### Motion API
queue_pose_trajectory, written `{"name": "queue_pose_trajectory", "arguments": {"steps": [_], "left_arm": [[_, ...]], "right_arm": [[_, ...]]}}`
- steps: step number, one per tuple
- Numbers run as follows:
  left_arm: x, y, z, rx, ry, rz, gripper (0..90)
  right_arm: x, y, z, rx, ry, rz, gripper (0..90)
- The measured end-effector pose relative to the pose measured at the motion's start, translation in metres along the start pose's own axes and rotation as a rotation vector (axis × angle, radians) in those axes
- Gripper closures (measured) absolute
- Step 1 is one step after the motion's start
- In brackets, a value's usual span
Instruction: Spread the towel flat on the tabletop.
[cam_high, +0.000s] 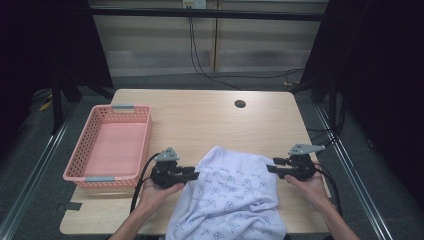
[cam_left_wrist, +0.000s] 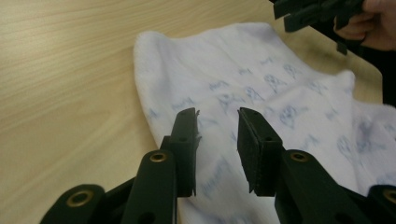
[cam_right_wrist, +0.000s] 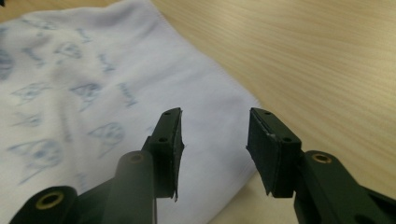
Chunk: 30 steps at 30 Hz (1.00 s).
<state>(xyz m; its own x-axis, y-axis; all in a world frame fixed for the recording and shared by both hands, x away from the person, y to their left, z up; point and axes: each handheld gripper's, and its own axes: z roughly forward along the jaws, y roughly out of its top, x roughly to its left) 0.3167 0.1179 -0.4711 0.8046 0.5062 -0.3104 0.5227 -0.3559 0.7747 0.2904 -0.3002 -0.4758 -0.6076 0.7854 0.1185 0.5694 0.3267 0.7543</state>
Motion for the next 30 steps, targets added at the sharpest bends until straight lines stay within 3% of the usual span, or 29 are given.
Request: {"name": "queue_pose_trajectory", "arguments": {"steps": [2, 3, 6, 9, 10, 11, 12, 13, 15, 17, 20, 23, 27, 30], "left_arm": [[0.007, 0.006, 0.012, 0.022, 0.057, 0.034, 64.7], [0.012, 0.007, 0.02, 0.026, 0.073, 0.007, 61.8], [0.019, 0.005, 0.032, 0.046, 0.092, -0.007, 55.3], [0.023, 0.002, 0.04, 0.1, 0.083, -0.026, 51.2], [0.023, 0.0, 0.043, 0.118, 0.073, -0.034, 52.9], [0.021, 0.0, 0.043, 0.125, 0.087, -0.018, 60.0], [0.019, -0.001, 0.042, 0.109, 0.085, 0.019, 75.9], [0.016, 0.001, 0.041, 0.088, 0.067, 0.028, 84.9], [0.007, 0.006, 0.035, 0.033, 0.068, 0.048, 86.4], [-0.006, 0.014, 0.027, -0.023, 0.019, 0.08, 86.5], [-0.031, 0.021, 0.026, -0.031, -0.049, 0.154, 86.1], [-0.049, 0.019, 0.041, 0.021, -0.105, 0.199, 78.9], [-0.058, 0.011, 0.06, 0.136, -0.201, 0.225, 64.0], [-0.058, 0.013, 0.058, 0.127, -0.211, 0.213, 58.4]], "right_arm": [[-0.007, 0.001, 0.013, 0.027, -0.019, 0.008, 52.6], [-0.01, 0.001, 0.019, 0.039, -0.027, 0.005, 52.2], [-0.015, -0.002, 0.027, 0.059, -0.068, 0.007, 50.4], [-0.017, -0.006, 0.031, 0.088, -0.086, 0.009, 51.8], [-0.018, -0.007, 0.032, 0.072, -0.078, 0.013, 55.8], [-0.018, -0.007, 0.031, 0.072, -0.059, 0.03, 67.4], [-0.017, -0.006, 0.03, 0.07, -0.036, 0.037, 73.4], [-0.016, -0.005, 0.028, 0.058, -0.033, 0.031, 80.8], [-0.015, -0.002, 0.022, 0.026, -0.004, 0.037, 84.8], [-0.014, 0.0, 0.015, -0.013, 0.011, 0.058, 85.8], [-0.011, 0.004, 0.003, -0.07, 0.02, 0.06, 86.0], [-0.007, 0.004, -0.008, -0.101, 0.016, 0.062, 86.0], [-0.007, -0.003, -0.014, -0.084, 0.0, 0.059, 85.8], [-0.008, -0.007, -0.013, -0.072, 0.0, 0.059, 85.8]]}}
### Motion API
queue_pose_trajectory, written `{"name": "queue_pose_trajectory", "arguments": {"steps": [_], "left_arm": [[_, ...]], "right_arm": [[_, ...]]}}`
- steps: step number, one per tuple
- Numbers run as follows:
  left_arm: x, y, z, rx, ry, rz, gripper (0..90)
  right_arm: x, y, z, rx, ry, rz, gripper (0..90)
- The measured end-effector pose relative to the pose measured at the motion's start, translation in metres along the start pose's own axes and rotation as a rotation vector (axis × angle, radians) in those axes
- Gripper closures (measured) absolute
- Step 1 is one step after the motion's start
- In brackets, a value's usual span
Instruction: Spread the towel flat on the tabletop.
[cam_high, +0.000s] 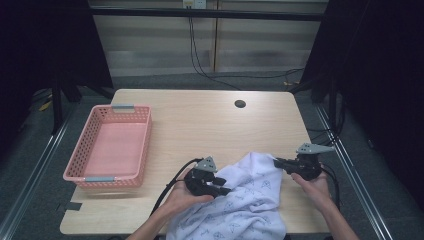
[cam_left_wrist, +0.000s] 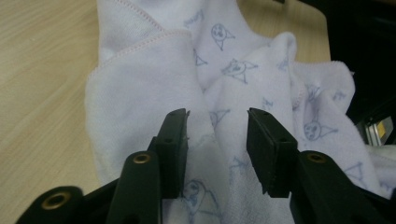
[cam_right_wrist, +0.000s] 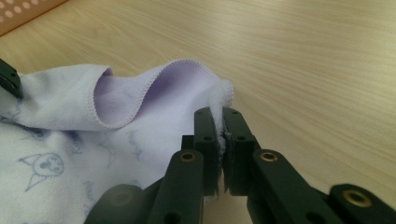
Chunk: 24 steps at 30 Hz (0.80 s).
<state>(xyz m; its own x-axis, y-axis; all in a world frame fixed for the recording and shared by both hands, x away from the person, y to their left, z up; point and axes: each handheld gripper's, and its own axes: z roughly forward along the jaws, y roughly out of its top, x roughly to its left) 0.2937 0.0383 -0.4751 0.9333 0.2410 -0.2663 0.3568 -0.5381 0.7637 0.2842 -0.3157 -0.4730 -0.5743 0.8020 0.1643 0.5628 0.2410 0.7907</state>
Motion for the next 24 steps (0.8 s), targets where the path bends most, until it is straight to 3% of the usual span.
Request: {"name": "queue_pose_trajectory", "arguments": {"steps": [3, 6, 11, 13, 15, 16, 17, 19, 23, 24], "left_arm": [[0.009, 0.005, -0.01, -0.057, 0.073, -0.027, 59.1], [0.026, 0.009, -0.011, -0.082, 0.11, -0.072, 59.1], [0.05, 0.005, 0.014, -0.047, 0.123, -0.127, 53.3], [0.049, 0.002, 0.025, -0.018, 0.098, -0.132, 54.2], [0.045, 0.003, 0.029, 0.0, 0.096, -0.105, 61.8], [0.043, 0.004, 0.028, -0.019, 0.093, -0.094, 75.4], [0.041, 0.005, 0.025, -0.049, 0.108, -0.099, 81.6], [0.041, 0.008, 0.016, -0.08, 0.099, -0.104, 83.3], [0.044, 0.011, -0.008, -0.141, 0.178, -0.098, 84.4], [0.046, 0.011, -0.014, -0.152, 0.176, -0.096, 84.6]], "right_arm": [[0.0, 0.002, 0.003, 0.003, 0.006, -0.003, 85.8], [0.0, 0.004, 0.005, -0.001, 0.01, -0.004, 85.8], [0.0, 0.004, 0.006, 0.001, 0.011, -0.001, 85.6], [0.0, 0.003, 0.006, 0.0, 0.014, -0.001, 85.6], [0.0, 0.003, 0.007, 0.004, 0.021, -0.003, 85.6], [0.0, 0.003, 0.007, 0.005, 0.023, -0.003, 85.6], [0.0, 0.003, 0.007, 0.006, 0.024, -0.004, 85.6], [0.0, 0.004, 0.005, -0.001, 0.026, -0.003, 85.6], [-0.004, 0.006, -0.001, -0.028, 0.023, 0.01, 85.7], [-0.006, 0.009, -0.003, -0.035, 0.02, 0.01, 85.6]]}}
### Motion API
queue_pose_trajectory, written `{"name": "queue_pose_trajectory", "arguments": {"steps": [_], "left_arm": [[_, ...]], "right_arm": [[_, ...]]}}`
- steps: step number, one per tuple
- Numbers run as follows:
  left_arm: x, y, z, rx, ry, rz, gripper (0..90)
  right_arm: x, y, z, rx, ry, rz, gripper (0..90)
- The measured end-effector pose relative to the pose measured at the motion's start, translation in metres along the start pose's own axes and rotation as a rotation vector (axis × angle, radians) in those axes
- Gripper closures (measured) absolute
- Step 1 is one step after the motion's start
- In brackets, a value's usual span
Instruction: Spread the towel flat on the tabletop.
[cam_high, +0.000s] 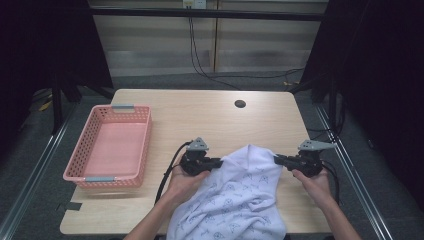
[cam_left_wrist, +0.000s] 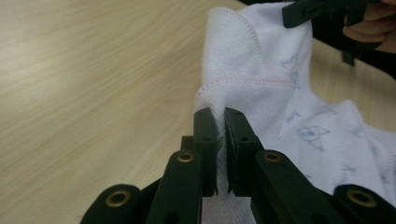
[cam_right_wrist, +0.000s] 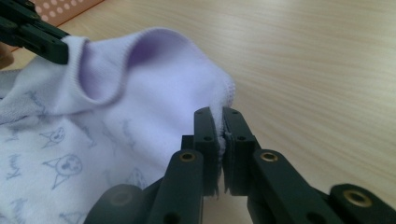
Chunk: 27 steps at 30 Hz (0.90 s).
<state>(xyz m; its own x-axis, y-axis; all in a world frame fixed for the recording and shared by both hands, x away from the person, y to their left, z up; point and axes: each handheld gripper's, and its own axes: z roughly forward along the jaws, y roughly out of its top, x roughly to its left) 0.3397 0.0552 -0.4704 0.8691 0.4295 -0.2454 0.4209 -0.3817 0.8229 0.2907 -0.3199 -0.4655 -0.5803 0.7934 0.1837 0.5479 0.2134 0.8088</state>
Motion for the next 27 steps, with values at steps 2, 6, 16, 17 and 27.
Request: {"name": "queue_pose_trajectory", "arguments": {"steps": [2, 6, 16, 17, 27], "left_arm": [[0.003, 0.003, -0.011, -0.02, 0.001, 0.001, 84.7], [0.001, 0.018, -0.032, -0.094, -0.009, 0.004, 84.4], [0.005, 0.033, -0.056, -0.207, -0.014, -0.03, 84.1], [0.008, 0.032, -0.059, -0.205, 0.0, -0.039, 84.4], [0.035, 0.048, -0.097, -0.229, 0.17, -0.038, 86.9]], "right_arm": [[-0.003, 0.004, -0.003, -0.022, 0.005, 0.008, 85.5], [-0.002, 0.02, -0.009, -0.068, 0.025, -0.001, 85.6], [0.0, 0.041, -0.018, -0.109, 0.003, -0.029, 85.7], [-0.001, 0.041, -0.018, -0.105, 0.001, -0.026, 85.7], [-0.009, 0.069, -0.031, -0.158, -0.022, -0.043, 85.7]]}}
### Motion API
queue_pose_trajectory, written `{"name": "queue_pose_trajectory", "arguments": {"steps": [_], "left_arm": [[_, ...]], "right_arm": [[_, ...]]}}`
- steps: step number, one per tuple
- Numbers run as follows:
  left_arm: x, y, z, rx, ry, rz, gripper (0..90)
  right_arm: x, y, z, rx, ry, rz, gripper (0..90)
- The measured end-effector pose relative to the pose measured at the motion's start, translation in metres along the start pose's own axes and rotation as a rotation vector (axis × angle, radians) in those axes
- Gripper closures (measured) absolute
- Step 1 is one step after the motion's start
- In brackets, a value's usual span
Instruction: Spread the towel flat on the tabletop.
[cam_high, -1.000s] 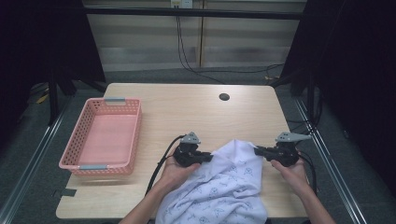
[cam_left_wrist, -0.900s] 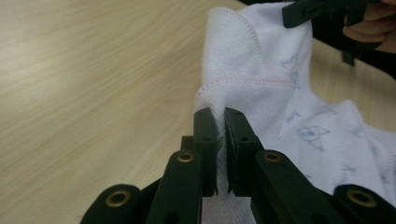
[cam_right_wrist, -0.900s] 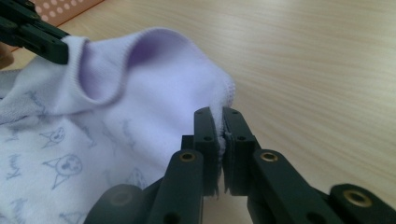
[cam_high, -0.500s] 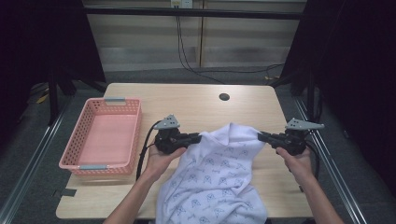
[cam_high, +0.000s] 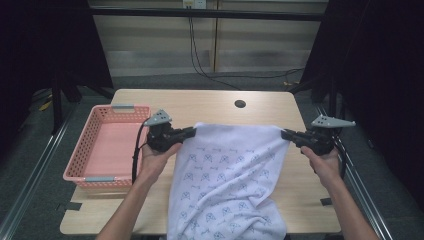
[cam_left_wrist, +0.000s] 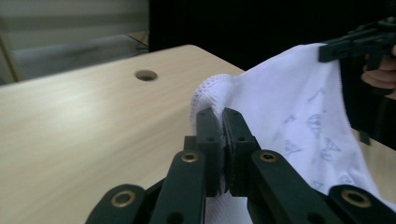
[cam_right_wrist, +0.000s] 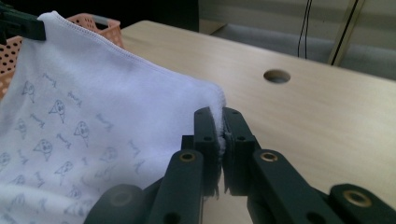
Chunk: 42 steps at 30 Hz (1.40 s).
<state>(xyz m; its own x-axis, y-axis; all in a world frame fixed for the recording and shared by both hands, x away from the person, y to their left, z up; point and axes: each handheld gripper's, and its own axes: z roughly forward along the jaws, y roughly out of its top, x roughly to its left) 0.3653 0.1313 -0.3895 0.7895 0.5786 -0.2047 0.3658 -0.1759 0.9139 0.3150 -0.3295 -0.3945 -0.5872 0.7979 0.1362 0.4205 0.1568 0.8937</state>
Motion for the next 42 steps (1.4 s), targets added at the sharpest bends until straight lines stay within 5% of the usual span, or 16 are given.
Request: {"name": "queue_pose_trajectory", "arguments": {"steps": [9, 17, 22, 25, 28, 34, 39, 42], "left_arm": [[0.031, 0.036, -0.026, -0.049, 0.114, 0.017, 87.3], [0.061, 0.053, -0.018, -0.053, 0.182, -0.009, 87.0], [0.081, 0.043, 0.001, -0.006, 0.192, -0.066, 76.4], [0.086, 0.034, 0.009, 0.035, 0.191, -0.079, 63.0], [0.083, 0.028, 0.01, 0.033, 0.187, -0.085, 62.0], [0.058, 0.023, 0.004, 0.04, 0.126, -0.045, 64.2], [0.027, -0.002, -0.009, 0.053, 0.042, -0.035, 66.8], [0.004, -0.026, -0.018, 0.101, -0.006, -0.026, 66.6]], "right_arm": [[-0.007, 0.063, 0.017, -0.06, -0.008, -0.055, 85.4], [-0.016, 0.107, 0.053, -0.067, -0.036, -0.071, 85.4], [-0.029, 0.108, 0.081, -0.012, -0.082, -0.051, 82.8], [-0.044, 0.094, 0.095, 0.055, -0.126, -0.015, 69.7], [-0.047, 0.083, 0.098, 0.057, -0.136, -0.003, 61.0], [-0.029, 0.066, 0.078, 0.034, -0.115, -0.042, 60.2], [-0.001, 0.033, 0.049, 0.051, -0.026, -0.066, 56.2], [0.018, 0.006, 0.035, 0.084, 0.032, -0.066, 53.5]]}}
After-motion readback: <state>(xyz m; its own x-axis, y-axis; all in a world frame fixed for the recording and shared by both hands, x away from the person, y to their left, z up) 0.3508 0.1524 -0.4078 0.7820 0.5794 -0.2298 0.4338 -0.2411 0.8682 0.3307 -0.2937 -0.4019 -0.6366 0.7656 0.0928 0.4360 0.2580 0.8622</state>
